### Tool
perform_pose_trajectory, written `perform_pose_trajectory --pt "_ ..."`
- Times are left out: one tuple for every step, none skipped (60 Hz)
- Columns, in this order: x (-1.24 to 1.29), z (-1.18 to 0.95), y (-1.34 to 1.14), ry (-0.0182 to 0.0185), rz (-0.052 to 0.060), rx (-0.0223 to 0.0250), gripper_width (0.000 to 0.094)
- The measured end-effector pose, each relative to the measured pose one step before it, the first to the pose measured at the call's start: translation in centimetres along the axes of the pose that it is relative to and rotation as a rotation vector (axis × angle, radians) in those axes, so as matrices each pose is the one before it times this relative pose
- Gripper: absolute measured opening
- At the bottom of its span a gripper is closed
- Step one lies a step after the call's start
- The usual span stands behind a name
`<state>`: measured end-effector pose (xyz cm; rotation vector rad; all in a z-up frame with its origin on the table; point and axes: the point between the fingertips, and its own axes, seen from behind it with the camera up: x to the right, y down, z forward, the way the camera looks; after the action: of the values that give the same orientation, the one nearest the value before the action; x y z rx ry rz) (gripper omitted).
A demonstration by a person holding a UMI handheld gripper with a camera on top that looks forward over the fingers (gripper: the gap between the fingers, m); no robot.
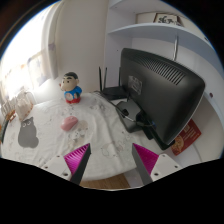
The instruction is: Arrange mouse
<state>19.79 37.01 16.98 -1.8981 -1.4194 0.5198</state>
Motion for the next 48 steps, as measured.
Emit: perform_pose_trajectory --pt "0.013 0.037 0.023 0.00254 0.0004 0.00020 0.0860" --pt "-0.041 0.068 0.043 0.00138 0.0001 0.00035 0.0860" --pt "-0.087 0.105 0.054 -0.00012 0.0002 0.00082 0.0861" --pt "-0.146 0.150 0.046 -0.00170 0.0000 0.00142 0.0861" --pt "-0.197 0.056 -0.008 -0.00301 0.0003 0.00126 0.0860" --pt "-0.236 0.223 0.063 -0.00446 -0.0001 0.00074 0.0859" --pt "-0.262 0.205 0.055 -0.00531 0.0001 0.00126 0.0860" --pt "-0.271 0.187 0.062 -0.00591 0.0006 0.00166 0.0860" --pt "-0.293 0.203 0.054 -0.00680 0.0009 0.00228 0.0859" --pt "-0.308 0.197 0.016 -0.00666 0.0008 0.00379 0.0858" --pt "-0.352 0.164 -0.010 -0.00708 0.0005 0.00458 0.0858" --pt "-0.358 0.149 -0.011 -0.00699 -0.0003 0.00542 0.0859" --pt "-0.363 0.159 -0.034 -0.00627 -0.0010 0.00551 0.0861" --pt "-0.372 0.155 -0.029 -0.00637 -0.0010 0.00576 0.0862" --pt "-0.356 0.150 -0.034 -0.00602 -0.0011 0.00533 0.0860" --pt "-0.371 0.153 -0.054 -0.00596 -0.0019 0.00478 0.0863" --pt "-0.409 0.163 -0.006 -0.00595 -0.0025 0.00468 0.0862" --pt "-0.438 0.170 -0.004 -0.00622 -0.0031 0.00453 0.0862" --pt "-0.463 0.159 -0.012 -0.00684 -0.0034 0.00377 0.0859" --pt "-0.497 0.183 0.042 -0.00715 -0.0039 0.00275 0.0859" --pt "-0.544 0.187 0.039 -0.00726 -0.0043 0.00205 0.0860" --pt "-0.584 0.178 0.049 -0.00778 -0.0041 0.00194 0.0862" --pt "-0.588 0.179 0.031 -0.00822 -0.0049 0.00208 0.0863" --pt "-0.594 0.176 0.026 -0.00877 -0.0051 0.00199 0.0862" --pt "-0.599 0.149 0.023 -0.00863 -0.0054 0.00177 0.0863" --pt "-0.604 0.166 0.043 -0.00877 -0.0057 0.00308 0.0861" --pt "-0.595 0.150 0.020 -0.00832 -0.0060 0.00315 0.0861" --pt "-0.614 0.155 0.014 -0.00820 -0.0069 0.00316 0.0857" --pt "-0.635 0.174 0.001 -0.00772 -0.0072 0.00296 0.0856" --pt "-0.610 0.185 0.017 -0.00805 -0.0066 0.00290 0.0858" --pt "-0.628 0.182 0.020 -0.00838 -0.0070 0.00248 0.0859" --pt "-0.670 0.189 -0.010 -0.00925 -0.0065 0.00298 0.0860" --pt "-0.676 0.185 -0.054 -0.01004 -0.0061 0.00462 0.0860" --pt "-0.685 0.192 -0.095 -0.01136 -0.0058 0.00510 0.0858" --pt "-0.691 0.207 -0.081 -0.01171 -0.0054 0.00608 0.0857" --pt "-0.645 0.229 -0.092 -0.01158 -0.0050 0.00570 0.0857" --pt "-0.581 0.261 -0.070 -0.01068 -0.0047 0.00502 0.0858" --pt "-0.490 0.255 -0.044 -0.00912 -0.0036 0.00386 0.0857" --pt "-0.455 0.293 -0.006 -0.00789 -0.0023 0.00224 0.0858" --pt "-0.455 0.305 0.018 -0.00686 -0.0009 0.00115 0.0859" --pt "-0.403 0.348 0.028 -0.00628 -0.0002 0.00134 0.0858" --pt "-0.392 0.333 0.050 -0.00575 0.0000 0.00151 0.0857" --pt "-0.388 0.352 0.079 -0.00508 -0.0003 0.00146 0.0857" --pt "-0.346 0.375 0.068 -0.00456 -0.0011 0.00176 0.0855" --pt "-0.273 0.378 0.073 -0.00344 -0.0023 0.00137 0.0855" --pt "-0.247 0.461 0.097 0.00065 -0.0029 0.00119 0.0858" --pt "-0.150 0.404 0.080 0.00025 -0.0026 0.00131 0.0857" --pt "-0.121 0.447 0.059 0.00102 -0.0027 0.00230 0.0858"
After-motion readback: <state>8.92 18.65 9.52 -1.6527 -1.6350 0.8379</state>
